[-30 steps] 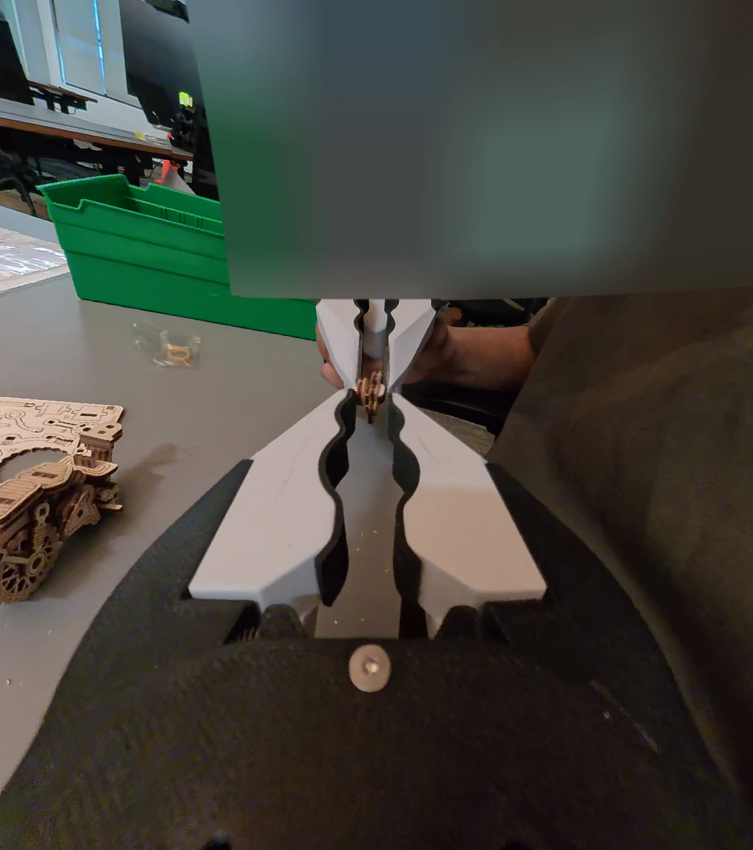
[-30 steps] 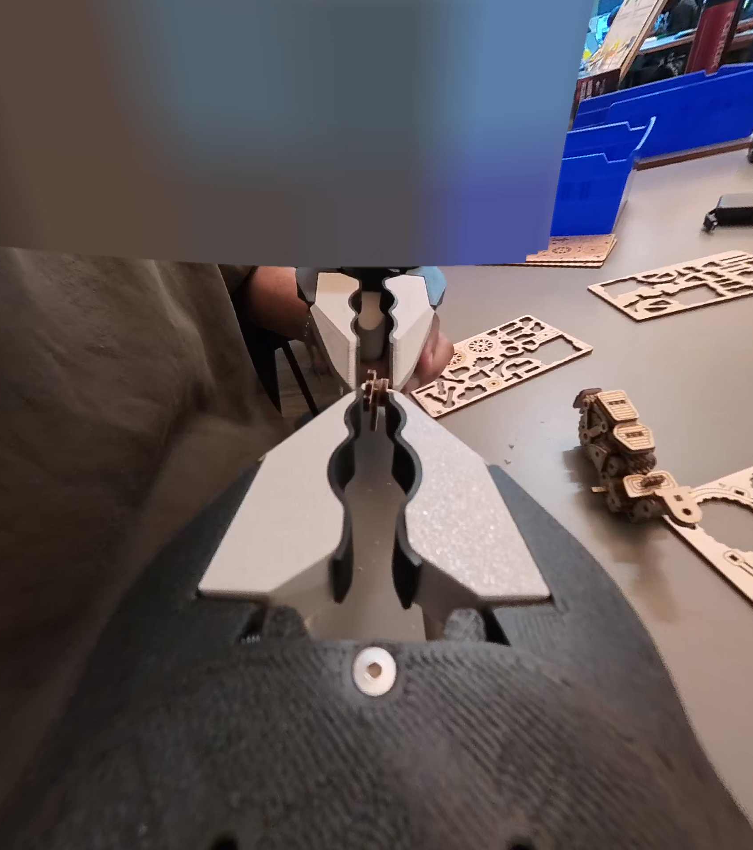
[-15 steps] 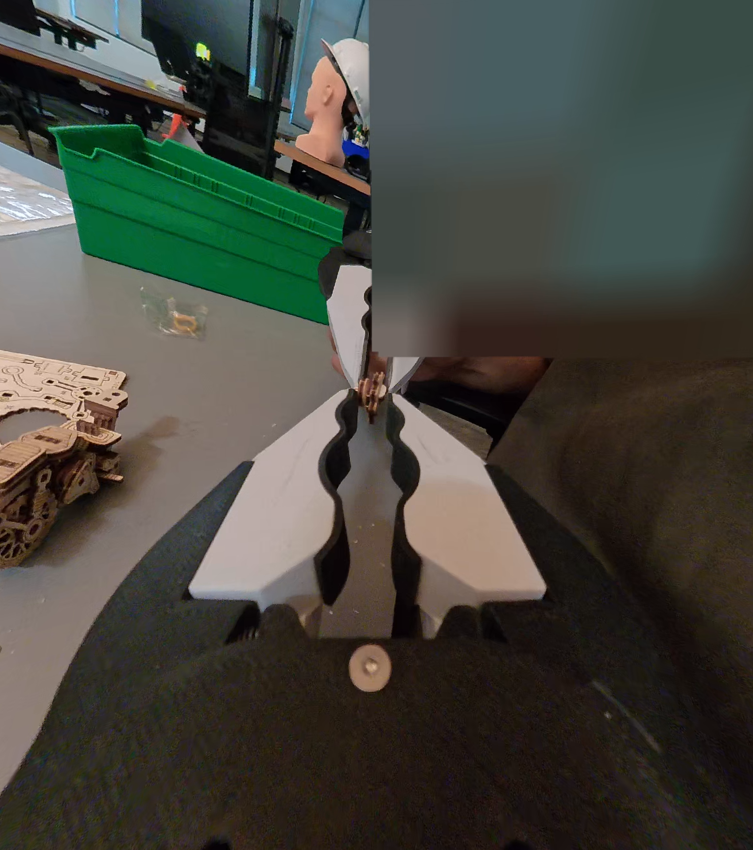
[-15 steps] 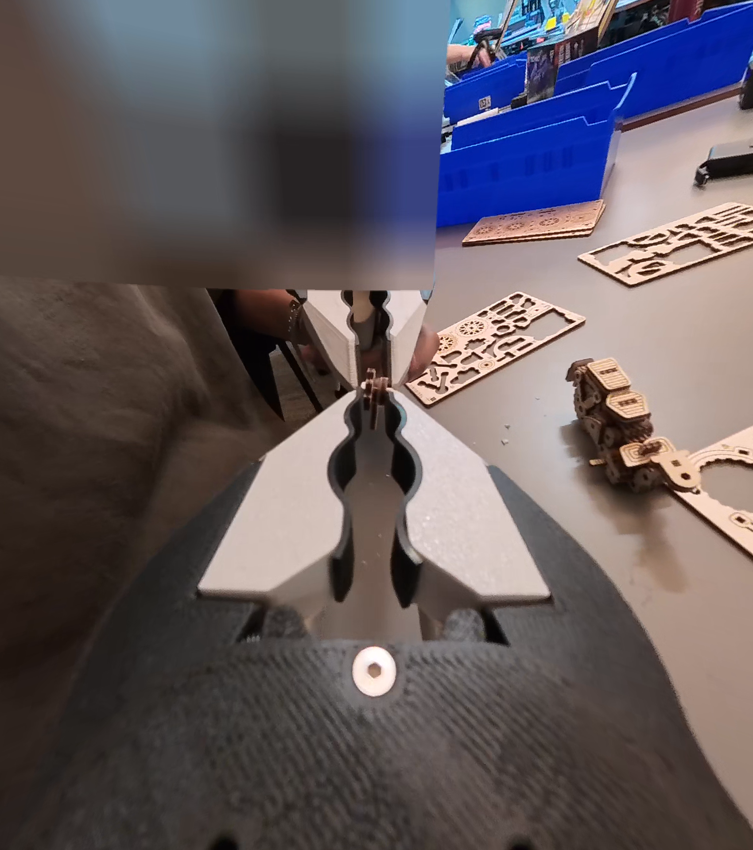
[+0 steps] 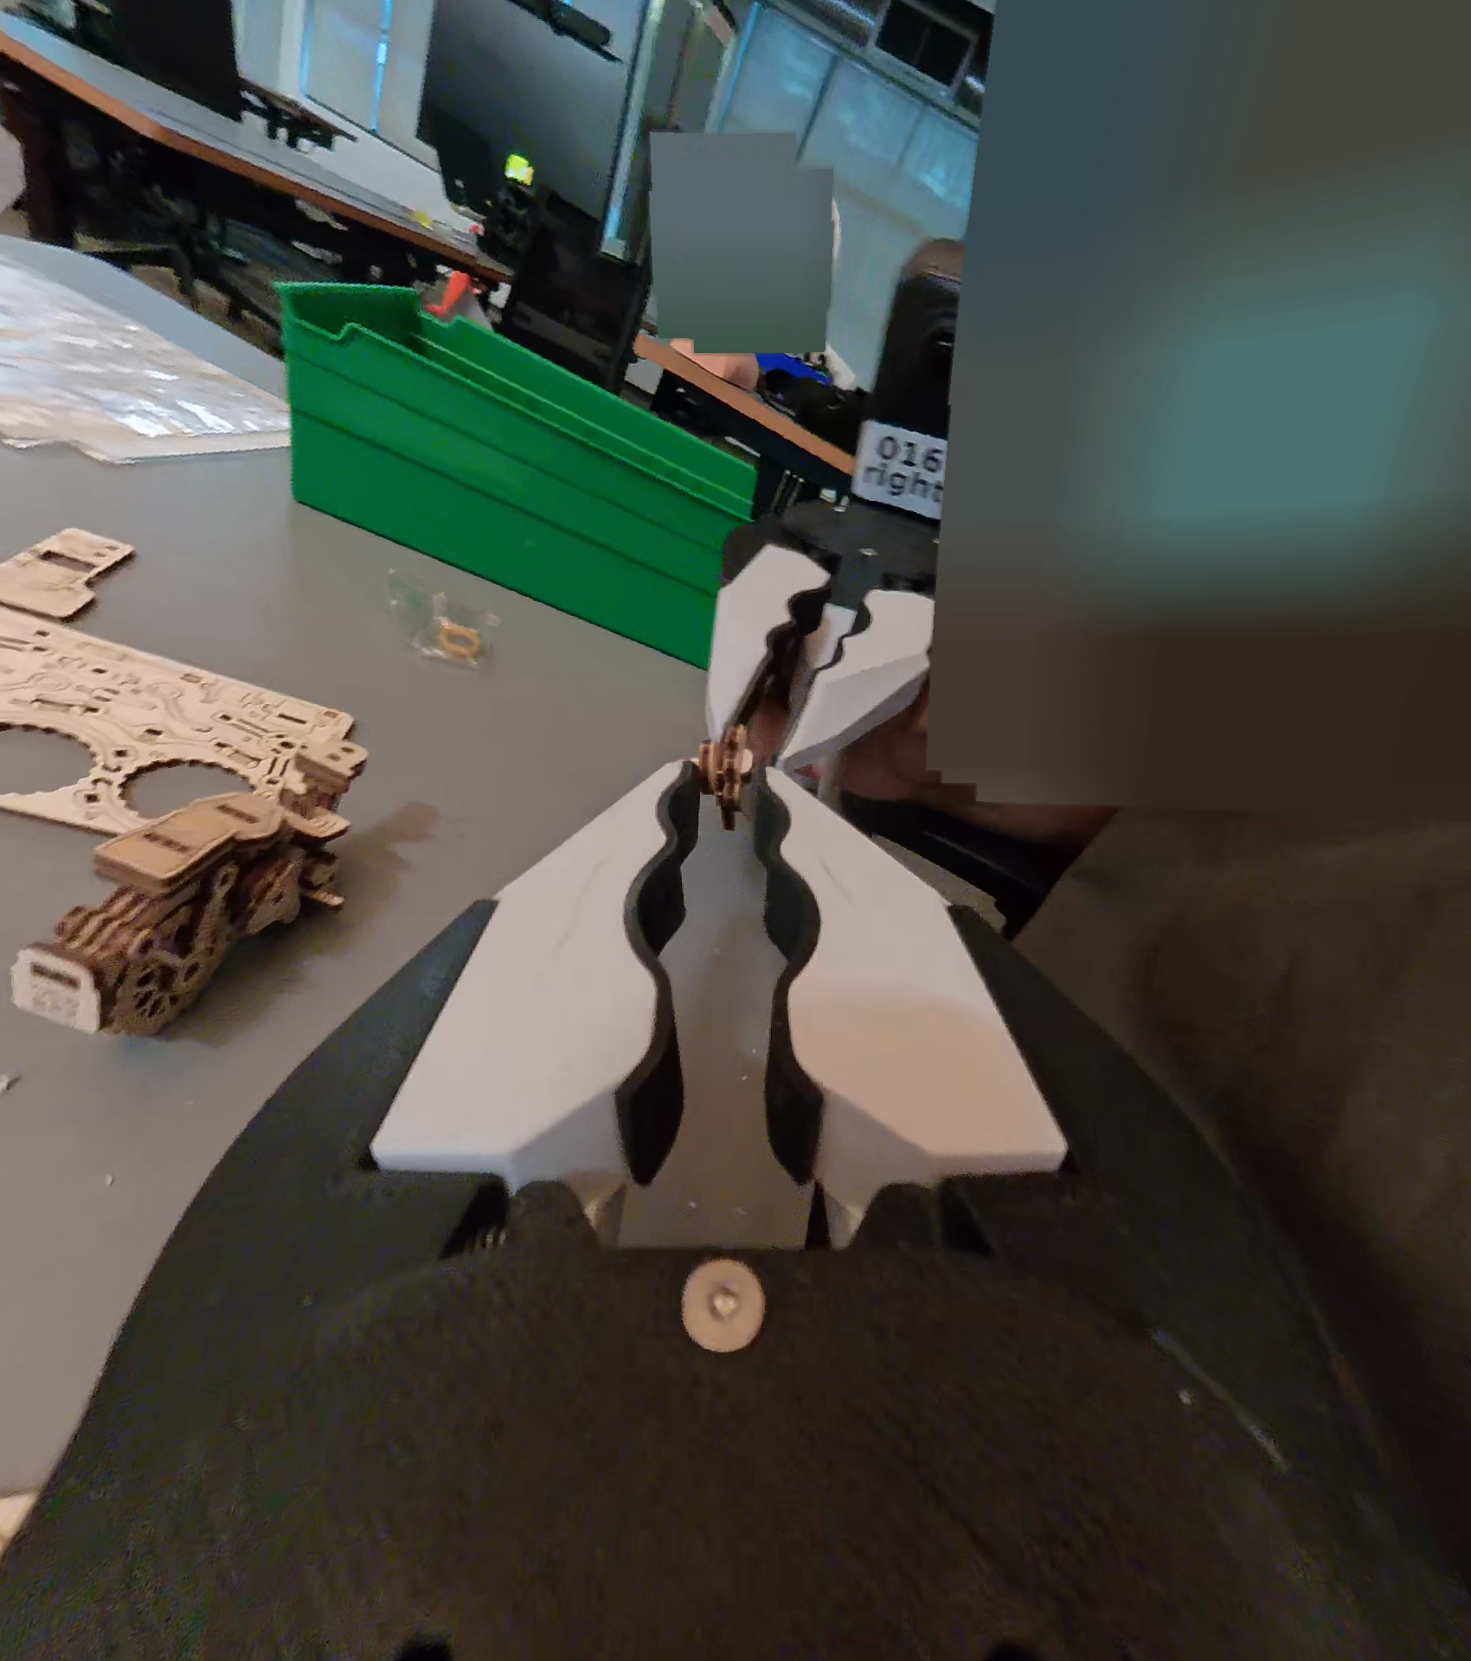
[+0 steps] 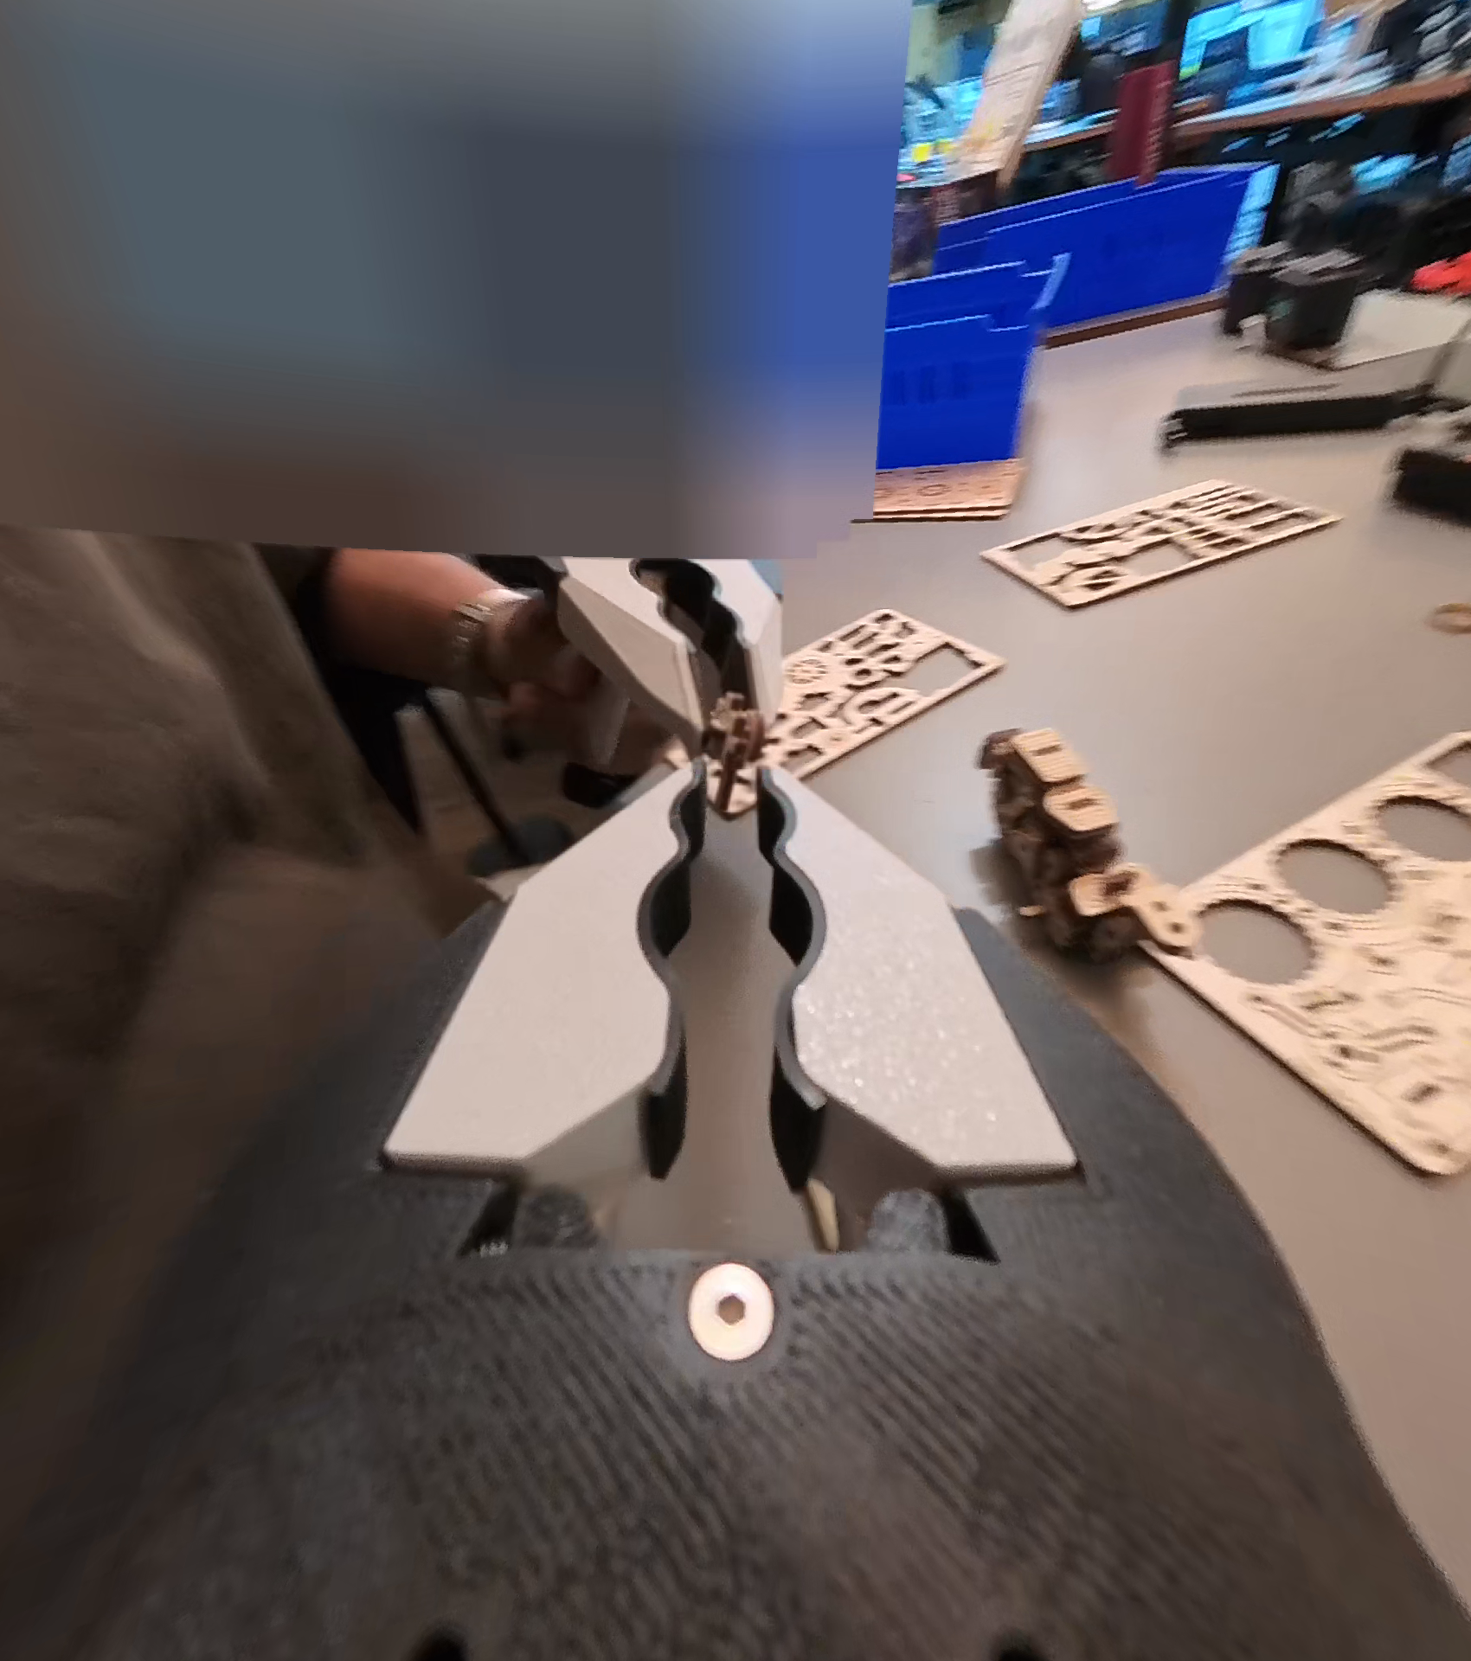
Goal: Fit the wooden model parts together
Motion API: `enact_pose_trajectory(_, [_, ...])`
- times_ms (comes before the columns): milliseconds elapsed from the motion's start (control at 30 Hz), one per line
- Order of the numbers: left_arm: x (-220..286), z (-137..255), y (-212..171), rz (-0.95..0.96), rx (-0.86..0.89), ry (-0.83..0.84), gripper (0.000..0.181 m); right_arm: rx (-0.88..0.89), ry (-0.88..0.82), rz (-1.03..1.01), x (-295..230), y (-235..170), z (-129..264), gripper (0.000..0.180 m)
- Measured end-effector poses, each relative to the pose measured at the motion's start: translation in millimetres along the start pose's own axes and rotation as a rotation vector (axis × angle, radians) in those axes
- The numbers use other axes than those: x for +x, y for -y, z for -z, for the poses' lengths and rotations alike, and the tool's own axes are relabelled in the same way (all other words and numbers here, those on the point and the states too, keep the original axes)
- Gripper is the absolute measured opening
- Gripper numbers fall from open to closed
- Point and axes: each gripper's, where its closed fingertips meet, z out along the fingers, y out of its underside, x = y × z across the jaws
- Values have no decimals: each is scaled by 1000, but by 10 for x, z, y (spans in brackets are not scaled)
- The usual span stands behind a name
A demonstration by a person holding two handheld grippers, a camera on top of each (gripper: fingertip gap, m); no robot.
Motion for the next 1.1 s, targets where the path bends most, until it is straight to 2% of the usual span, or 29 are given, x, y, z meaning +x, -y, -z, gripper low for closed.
enact_pose_trajectory(200, [-88, -17, -26, 72, 3, 32, 8, -96, -150, 188, 72, -70, -72, 9])
enact_pose_trajectory(400, [-149, -30, -57, 104, 0, 73, 8, -105, -186, 196, 103, -74, -76, 9])
enact_pose_trajectory(600, [-203, -53, -106, 135, -16, 113, 8, -146, -257, 295, 130, -79, -96, 12])
enact_pose_trajectory(767, [-282, -55, -92, 186, 14, 189, 8, -235, -422, 444, 258, -85, -91, 14])
enact_pose_trajectory(967, [-348, -28, -58, 356, 103, 214, 8, -321, -511, 564, 296, -131, -179, 18])
enact_pose_trajectory(1100, [-339, -21, -64, 408, 124, 199, 7, -318, -517, 535, 316, -126, -199, 17])
